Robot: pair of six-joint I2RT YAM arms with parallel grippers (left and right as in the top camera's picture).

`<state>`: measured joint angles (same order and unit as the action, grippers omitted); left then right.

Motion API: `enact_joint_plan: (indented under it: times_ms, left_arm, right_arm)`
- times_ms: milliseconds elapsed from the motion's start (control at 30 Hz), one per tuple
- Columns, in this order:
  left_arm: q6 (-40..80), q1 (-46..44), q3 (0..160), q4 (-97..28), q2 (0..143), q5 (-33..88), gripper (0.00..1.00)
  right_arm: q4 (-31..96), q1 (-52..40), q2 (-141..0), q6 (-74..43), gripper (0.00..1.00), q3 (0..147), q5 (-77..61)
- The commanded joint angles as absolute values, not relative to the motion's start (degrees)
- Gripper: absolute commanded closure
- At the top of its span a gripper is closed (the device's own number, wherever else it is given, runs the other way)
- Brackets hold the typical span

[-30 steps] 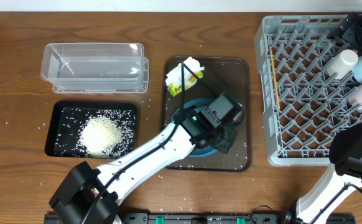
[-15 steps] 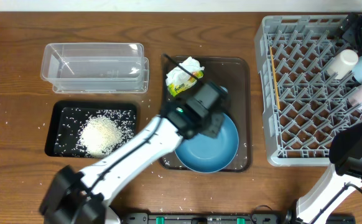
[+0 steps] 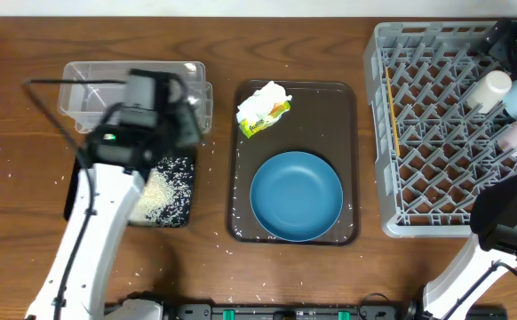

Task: Sort waste into correct bins and load items into the dishwasher rack
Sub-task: 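Reach the left gripper to the crumpled white tissue and grasp it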

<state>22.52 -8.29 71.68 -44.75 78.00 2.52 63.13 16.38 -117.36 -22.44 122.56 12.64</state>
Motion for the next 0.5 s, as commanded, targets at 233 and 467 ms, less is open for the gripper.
enact_joint_plan:
  times_ms: [233, 467]
  left_arm:
    - [28.4, -0.8, 72.6, -45.5, 77.5, 12.4, 0.32]
    - [16.2, -6.8, 75.9, -37.3, 81.3, 29.6, 0.31]
  right_arm:
    - [63.1, 16.2, -117.1, -23.3, 0.01, 123.0, 13.0]
    - [63.1, 16.2, -117.1, -23.3, 0.01, 123.0, 13.0]
